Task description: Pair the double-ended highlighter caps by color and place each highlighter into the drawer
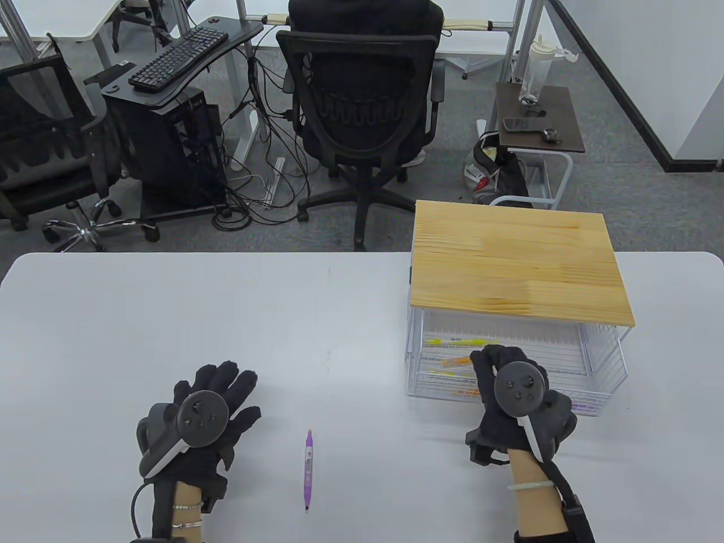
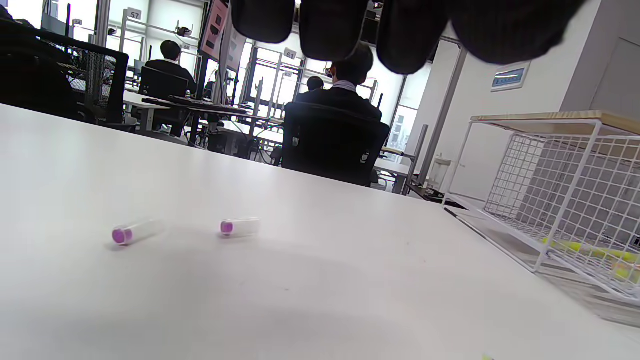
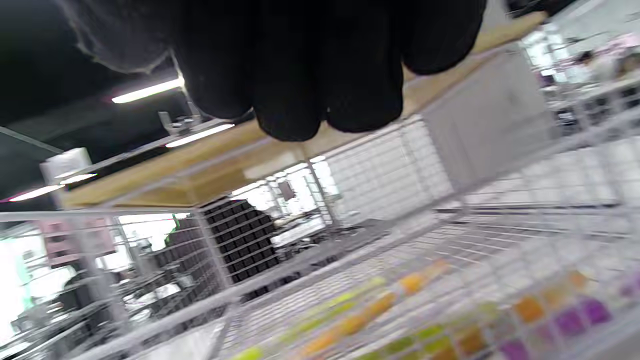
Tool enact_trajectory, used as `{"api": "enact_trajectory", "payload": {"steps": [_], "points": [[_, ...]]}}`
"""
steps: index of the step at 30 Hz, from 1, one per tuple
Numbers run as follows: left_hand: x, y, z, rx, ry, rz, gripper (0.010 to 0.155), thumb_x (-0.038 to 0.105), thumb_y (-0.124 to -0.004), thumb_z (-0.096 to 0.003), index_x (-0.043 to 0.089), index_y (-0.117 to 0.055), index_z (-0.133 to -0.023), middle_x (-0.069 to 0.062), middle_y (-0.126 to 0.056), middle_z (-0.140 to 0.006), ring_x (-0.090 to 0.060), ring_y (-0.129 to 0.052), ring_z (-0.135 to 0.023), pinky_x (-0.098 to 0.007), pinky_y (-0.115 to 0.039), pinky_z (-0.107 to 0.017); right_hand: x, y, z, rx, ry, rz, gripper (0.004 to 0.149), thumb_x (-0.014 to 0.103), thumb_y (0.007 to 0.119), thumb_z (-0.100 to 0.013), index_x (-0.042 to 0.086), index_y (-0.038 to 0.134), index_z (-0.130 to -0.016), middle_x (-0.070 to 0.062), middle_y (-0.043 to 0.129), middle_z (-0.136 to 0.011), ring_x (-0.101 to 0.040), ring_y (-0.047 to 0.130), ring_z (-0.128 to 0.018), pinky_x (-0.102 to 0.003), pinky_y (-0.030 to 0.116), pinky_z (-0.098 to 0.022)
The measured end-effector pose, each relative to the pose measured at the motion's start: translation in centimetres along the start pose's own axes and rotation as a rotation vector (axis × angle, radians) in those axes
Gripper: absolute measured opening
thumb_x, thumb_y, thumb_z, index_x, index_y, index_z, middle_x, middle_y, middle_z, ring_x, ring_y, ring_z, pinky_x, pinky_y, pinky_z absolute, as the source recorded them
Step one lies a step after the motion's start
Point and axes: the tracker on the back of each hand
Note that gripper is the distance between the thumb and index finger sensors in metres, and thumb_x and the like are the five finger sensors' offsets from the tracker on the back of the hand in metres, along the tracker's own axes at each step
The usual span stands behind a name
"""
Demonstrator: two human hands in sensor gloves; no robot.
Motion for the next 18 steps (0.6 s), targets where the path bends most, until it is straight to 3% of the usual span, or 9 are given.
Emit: {"api": "enact_trajectory", "payload": {"steps": [2, 4, 7, 15, 18], "points": [[-0.2, -0.1, 0.0, 0.000, 0.009, 0.007, 0.064, 0.056, -0.070, -0.0448, 0.038, -0.066, -0.106, -0.002, -0.057, -0.122, -0.037, -0.053, -0.112, -0.064, -0.036, -0.076, 2.4, 0.4, 1.0, 0.081, -0.089, -0.043, 0.041, 0.055, 0.069, -0.053, 0.027, 0.085, -0.078, -0.003, 0.092, -0.083, -0.035, 0.091, -0.070, -0.060, 0.062, -0.070], [-0.2, -0.1, 0.1, 0.002, 0.013, 0.001, 0.064, 0.056, -0.071, -0.0446, 0.038, -0.067, -0.106, -0.002, -0.058, -0.121, -0.037, -0.054, -0.111, -0.065, -0.037, -0.076, 5.0, 1.8, 1.9, 0.236, -0.150, -0.044, 0.045, 0.056, 0.069, -0.053, 0.024, 0.086, -0.080, -0.006, 0.092, -0.085, -0.038, 0.090, -0.072, -0.062, 0.061, -0.069], [0.1, 0.1, 0.4, 0.019, 0.019, -0.027, 0.063, 0.056, -0.071, -0.0443, 0.038, -0.068, -0.105, -0.004, -0.059, -0.121, -0.037, -0.054, -0.111, -0.065, -0.037, -0.075, 9.2, 5.7, 3.7, 0.494, -0.189, 0.038, 0.050, 0.057, 0.067, -0.055, 0.022, 0.082, -0.086, -0.011, 0.082, -0.098, -0.042, 0.082, -0.084, -0.064, 0.054, -0.073], [0.0, 1.4, 1.4, 0.080, 0.030, -0.048, 0.064, 0.055, -0.072, -0.0441, 0.037, -0.069, -0.105, -0.004, -0.060, -0.121, -0.039, -0.052, -0.111, -0.065, -0.037, -0.075, 16.4, 15.1, 7.3, 0.727, -0.170, 0.360, 0.054, 0.057, 0.064, -0.055, 0.017, 0.084, -0.086, -0.016, 0.068, -0.112, -0.049, 0.070, -0.097, -0.068, 0.046, -0.075], [-0.7, 1.4, 1.3, 0.071, 0.041, -0.022, 0.064, 0.055, -0.071, -0.0443, 0.037, -0.068, -0.105, -0.005, -0.059, -0.121, -0.039, -0.052, -0.111, -0.065, -0.036, -0.075, 18.0, 17.3, 7.7, 0.712, -0.140, 0.487, 0.057, 0.058, 0.064, -0.055, 0.014, 0.084, -0.087, -0.017, 0.066, -0.114, -0.050, 0.068, -0.098, -0.069, 0.045, -0.075]]}}
Point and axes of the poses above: the tracker on the back of each hand, its own x axis roughly to the thumb side, its own z axis roughly from the fingertips to the wrist, y = z × x
